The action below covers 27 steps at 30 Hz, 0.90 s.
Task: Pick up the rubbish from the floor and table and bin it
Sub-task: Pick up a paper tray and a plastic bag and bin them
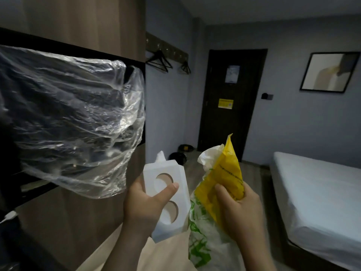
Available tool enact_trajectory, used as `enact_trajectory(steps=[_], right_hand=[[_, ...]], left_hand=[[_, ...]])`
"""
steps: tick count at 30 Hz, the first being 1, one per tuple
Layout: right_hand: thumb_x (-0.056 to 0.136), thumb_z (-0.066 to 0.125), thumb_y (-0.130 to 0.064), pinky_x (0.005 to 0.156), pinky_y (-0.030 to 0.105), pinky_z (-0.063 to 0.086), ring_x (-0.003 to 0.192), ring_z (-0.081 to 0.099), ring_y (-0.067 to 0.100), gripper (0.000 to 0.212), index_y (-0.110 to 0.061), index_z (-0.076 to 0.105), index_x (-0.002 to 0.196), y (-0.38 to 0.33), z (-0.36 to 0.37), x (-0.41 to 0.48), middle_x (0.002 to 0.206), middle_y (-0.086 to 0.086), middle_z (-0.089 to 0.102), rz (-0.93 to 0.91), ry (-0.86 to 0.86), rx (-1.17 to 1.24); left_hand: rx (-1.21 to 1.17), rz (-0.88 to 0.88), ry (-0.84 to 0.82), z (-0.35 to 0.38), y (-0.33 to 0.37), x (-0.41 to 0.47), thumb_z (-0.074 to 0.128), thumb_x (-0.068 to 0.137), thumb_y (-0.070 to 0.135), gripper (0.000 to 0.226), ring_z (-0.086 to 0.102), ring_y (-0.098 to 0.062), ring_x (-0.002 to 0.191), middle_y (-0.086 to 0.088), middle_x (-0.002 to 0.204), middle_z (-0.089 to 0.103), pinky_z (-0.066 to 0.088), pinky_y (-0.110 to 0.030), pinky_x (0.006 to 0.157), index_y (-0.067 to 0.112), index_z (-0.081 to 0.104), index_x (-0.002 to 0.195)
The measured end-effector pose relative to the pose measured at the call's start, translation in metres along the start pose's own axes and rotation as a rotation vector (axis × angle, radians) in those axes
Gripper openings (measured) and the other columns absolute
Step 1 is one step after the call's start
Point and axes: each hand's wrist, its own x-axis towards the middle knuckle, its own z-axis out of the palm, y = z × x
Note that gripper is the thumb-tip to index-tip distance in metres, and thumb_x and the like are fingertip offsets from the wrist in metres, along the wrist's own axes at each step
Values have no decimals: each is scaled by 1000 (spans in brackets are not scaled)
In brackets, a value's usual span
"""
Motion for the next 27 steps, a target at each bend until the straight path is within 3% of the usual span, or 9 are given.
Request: enact_trajectory(steps=[3,10,15,22,27], right_hand=[[76,70,-22,52,26,46,58,61,8,10,-17,64,70,11,14,33,65,-5,68,-8,56,-14],[79,70,-25,55,27,46,59,60,5,13,-20,65,69,29,90,113,65,-6,67,-23,105,-66],[82,68,-29,54,26,44,59,60,3,13,-23,65,70,49,138,169,66,-11,67,9,143,-96],[82,69,-27,53,22,41,63,60,-1,12,-23,65,71,97,186,246,69,-16,67,67,143,-133],[81,69,-30,56,26,46,61,60,3,14,-21,66,71,145,212,325,66,-6,67,89,134,-145]], left_hand=[[-11,-7,-50,20,-17,40,87,63,21,23,68,-8,61,8,72,73,49,-28,57,23,70,78],[-15,1,-113,37,-52,165,86,62,23,25,67,-4,61,14,73,72,46,-21,52,25,68,79],[14,-18,-148,49,-78,253,86,62,23,29,67,-15,71,4,75,71,49,-30,58,23,66,84],[53,-90,-186,86,-132,339,88,60,30,28,66,-16,70,13,72,70,48,-31,57,30,66,78],[87,-69,-175,136,-161,406,86,64,28,24,66,-20,72,5,73,70,51,-35,58,27,66,78]])
